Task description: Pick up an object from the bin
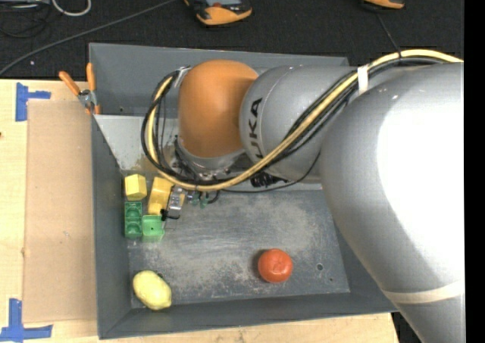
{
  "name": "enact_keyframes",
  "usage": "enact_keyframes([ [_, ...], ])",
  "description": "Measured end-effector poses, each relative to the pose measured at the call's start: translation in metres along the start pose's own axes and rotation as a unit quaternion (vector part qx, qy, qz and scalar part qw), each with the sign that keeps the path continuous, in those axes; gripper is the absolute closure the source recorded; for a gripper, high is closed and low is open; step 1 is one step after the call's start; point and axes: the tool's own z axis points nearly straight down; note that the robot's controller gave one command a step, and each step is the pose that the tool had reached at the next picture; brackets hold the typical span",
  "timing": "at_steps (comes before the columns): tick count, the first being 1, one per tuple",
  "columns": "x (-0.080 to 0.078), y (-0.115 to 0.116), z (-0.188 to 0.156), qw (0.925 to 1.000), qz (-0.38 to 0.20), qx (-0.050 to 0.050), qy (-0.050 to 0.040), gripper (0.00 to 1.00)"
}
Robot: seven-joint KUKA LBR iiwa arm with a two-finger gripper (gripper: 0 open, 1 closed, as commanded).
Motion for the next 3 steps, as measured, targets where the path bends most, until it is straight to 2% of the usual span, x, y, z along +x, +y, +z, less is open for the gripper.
enact_keyframes([
  [1,0.015,0.024,0.036,0.9962,0.087,-0.002,-0.0009,0.0],
  [2,0.011,0.021,0.039,0.9984,0.057,-0.003,-0.0006,0.0],
  [3,0.036,0.006,0.042,0.9979,-0.064,-0.001,-0.001,0.0],
])
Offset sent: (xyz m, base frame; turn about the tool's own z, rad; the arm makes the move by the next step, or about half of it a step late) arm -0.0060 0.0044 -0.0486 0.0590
